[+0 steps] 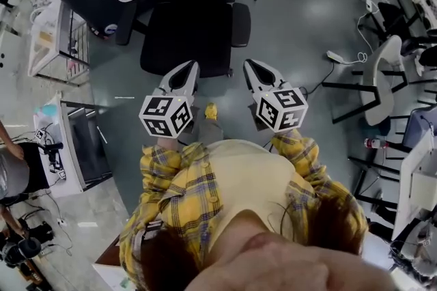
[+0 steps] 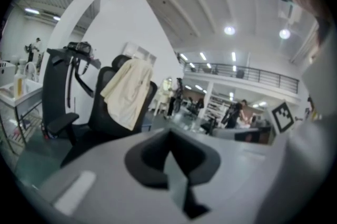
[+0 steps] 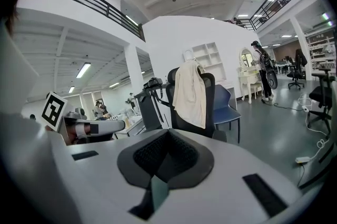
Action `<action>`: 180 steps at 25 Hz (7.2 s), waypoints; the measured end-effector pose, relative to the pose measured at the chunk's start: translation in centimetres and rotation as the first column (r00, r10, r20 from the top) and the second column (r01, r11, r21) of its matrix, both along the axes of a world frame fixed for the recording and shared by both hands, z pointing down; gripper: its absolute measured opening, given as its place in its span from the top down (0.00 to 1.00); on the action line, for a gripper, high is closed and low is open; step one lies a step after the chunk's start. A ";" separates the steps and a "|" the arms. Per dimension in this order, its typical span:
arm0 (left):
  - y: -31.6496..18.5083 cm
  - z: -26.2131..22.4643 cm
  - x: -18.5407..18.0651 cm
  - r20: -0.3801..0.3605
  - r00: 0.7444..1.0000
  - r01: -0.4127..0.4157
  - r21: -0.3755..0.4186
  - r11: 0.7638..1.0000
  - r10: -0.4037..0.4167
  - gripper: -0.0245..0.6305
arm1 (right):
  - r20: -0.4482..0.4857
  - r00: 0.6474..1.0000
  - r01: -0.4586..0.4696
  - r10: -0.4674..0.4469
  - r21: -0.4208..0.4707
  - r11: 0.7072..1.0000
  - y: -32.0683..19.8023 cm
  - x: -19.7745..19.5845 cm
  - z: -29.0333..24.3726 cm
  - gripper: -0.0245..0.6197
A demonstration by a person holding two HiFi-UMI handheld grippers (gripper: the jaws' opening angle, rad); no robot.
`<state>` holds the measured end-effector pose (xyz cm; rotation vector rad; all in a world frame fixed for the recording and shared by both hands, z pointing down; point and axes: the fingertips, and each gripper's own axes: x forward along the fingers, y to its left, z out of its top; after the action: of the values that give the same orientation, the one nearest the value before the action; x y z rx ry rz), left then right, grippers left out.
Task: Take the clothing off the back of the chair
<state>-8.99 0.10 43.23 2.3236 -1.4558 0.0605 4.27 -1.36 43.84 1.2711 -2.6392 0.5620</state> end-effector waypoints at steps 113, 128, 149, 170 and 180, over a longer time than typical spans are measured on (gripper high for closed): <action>-62.2 -13.6 -7.4 0.274 0.911 0.242 0.251 0.937 -0.309 0.31 | 0.061 0.944 0.322 -0.324 0.042 0.946 -48.3 -2.8 -4.9 0.94; -60.9 -13.4 -4.8 0.236 0.935 0.176 0.334 0.926 -0.263 0.76 | 0.058 0.934 0.350 -0.351 0.036 0.936 -48.6 -3.5 -4.1 0.94; -49.4 -22.1 -4.2 0.153 0.950 0.140 0.568 0.811 -0.271 0.86 | 0.054 0.949 0.306 -0.311 0.091 0.948 -43.5 -7.0 -5.7 0.94; -33.3 -27.2 -10.5 0.002 0.912 0.289 0.704 0.648 -0.410 0.86 | 0.055 0.951 0.296 -0.304 0.124 0.947 -36.4 -8.9 -7.1 0.94; -29.0 -23.2 -11.2 0.001 0.898 0.340 0.632 0.697 -0.439 0.86 | 0.055 0.948 0.306 -0.315 0.124 0.944 -34.3 -9.6 -7.0 0.94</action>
<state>-20.15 -28.91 20.03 2.4430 -2.3096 -0.4409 -5.31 -35.62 36.82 0.8432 -2.8899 0.4201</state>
